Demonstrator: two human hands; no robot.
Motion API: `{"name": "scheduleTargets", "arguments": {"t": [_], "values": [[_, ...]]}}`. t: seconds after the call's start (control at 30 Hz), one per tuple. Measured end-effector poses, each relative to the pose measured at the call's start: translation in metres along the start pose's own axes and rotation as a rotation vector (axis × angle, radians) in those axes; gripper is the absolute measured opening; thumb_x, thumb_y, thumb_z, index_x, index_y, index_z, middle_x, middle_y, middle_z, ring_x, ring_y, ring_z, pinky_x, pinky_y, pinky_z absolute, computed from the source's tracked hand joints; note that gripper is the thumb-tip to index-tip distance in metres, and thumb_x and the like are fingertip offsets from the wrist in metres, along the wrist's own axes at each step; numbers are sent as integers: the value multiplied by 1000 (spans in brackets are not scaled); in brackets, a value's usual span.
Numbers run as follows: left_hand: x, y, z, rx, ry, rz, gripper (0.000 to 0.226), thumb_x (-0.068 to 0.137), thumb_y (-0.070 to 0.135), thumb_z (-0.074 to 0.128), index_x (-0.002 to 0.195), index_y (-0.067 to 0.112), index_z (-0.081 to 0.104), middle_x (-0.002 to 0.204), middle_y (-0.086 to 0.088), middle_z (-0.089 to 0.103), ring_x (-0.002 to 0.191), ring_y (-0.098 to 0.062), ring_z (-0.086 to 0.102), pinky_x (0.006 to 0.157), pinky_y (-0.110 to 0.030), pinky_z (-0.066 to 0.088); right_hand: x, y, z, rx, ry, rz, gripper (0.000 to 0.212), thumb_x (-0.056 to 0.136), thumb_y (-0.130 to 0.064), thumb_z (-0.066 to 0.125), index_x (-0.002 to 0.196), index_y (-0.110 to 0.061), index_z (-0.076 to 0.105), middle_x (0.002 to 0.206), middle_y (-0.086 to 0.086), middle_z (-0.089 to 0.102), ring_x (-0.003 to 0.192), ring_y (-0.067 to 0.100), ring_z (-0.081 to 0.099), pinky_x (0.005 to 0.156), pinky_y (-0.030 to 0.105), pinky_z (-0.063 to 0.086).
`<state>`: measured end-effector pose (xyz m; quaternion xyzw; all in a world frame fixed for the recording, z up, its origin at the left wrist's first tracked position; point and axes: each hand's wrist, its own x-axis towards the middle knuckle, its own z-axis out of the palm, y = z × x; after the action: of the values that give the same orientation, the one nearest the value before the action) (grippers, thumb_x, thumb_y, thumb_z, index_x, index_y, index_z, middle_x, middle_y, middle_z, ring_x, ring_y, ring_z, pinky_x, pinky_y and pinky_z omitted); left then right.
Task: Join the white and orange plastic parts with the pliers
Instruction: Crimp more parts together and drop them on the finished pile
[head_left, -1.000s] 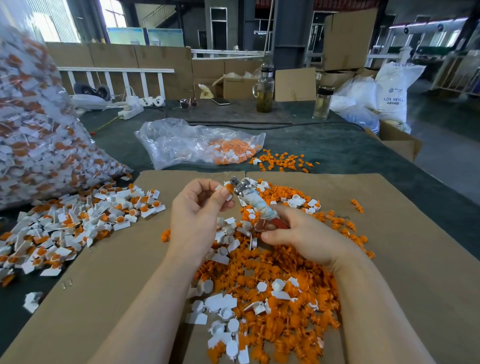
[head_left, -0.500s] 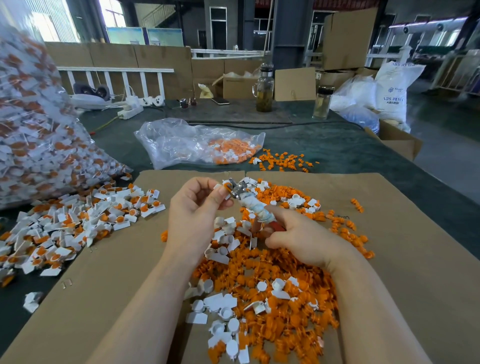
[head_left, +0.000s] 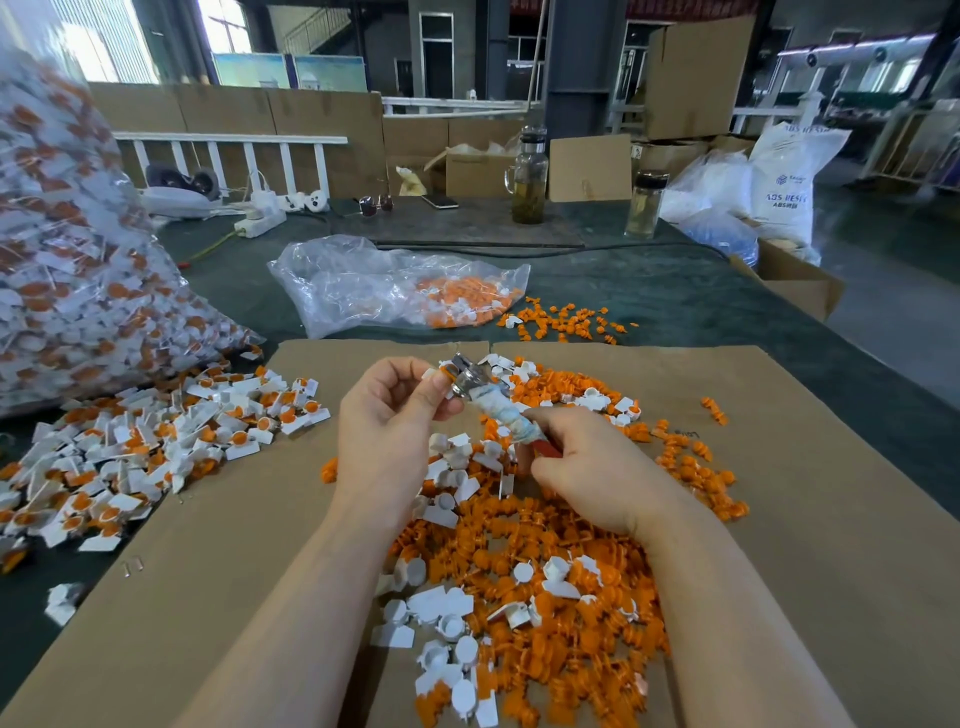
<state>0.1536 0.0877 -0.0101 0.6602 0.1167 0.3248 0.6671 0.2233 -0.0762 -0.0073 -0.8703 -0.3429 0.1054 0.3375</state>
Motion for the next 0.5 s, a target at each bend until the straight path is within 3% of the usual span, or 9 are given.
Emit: {"name": "scheduleTargets", "arguments": {"t": [0.13,0.23,0.3,0.37,0.5], "values": [[2,0,0,-36,10,-48,8,94,8,62,88,11,66,70,7,71,70,-7,70,70,-17,56,2,0,3,-20,12,-25,17,93,-19,53,104,-30,59,72,-11,58,56,-5,53,47,16,34],[7,-1,-6,-173,87,-158,3,91,11,65,92,11,68,80,1,76,79,-12,73,71,-21,59,3,2,6,-39,80,-18,5,93,-25,56,95,-29,56,74,-9,57,60,0,55,51,20,35],[13,0,-16,-362,221,-292,10,91,12,65,101,9,67,87,-2,77,86,-13,75,69,-21,60,4,5,6,-41,152,28,2,92,-28,57,93,-27,57,75,-7,58,61,7,55,52,26,38],[21,2,-29,-565,371,-416,16,93,13,64,107,7,66,89,-5,78,86,-13,75,66,-19,59,5,9,4,-59,250,71,12,94,-31,55,82,-29,54,72,-7,57,59,9,53,51,25,36],[37,-1,-55,-844,588,-507,25,99,9,55,123,4,60,100,-11,76,83,-14,76,65,-22,60,7,15,2,-160,387,152,24,95,-34,52,72,-30,48,71,-8,55,61,7,52,49,24,32]]}}
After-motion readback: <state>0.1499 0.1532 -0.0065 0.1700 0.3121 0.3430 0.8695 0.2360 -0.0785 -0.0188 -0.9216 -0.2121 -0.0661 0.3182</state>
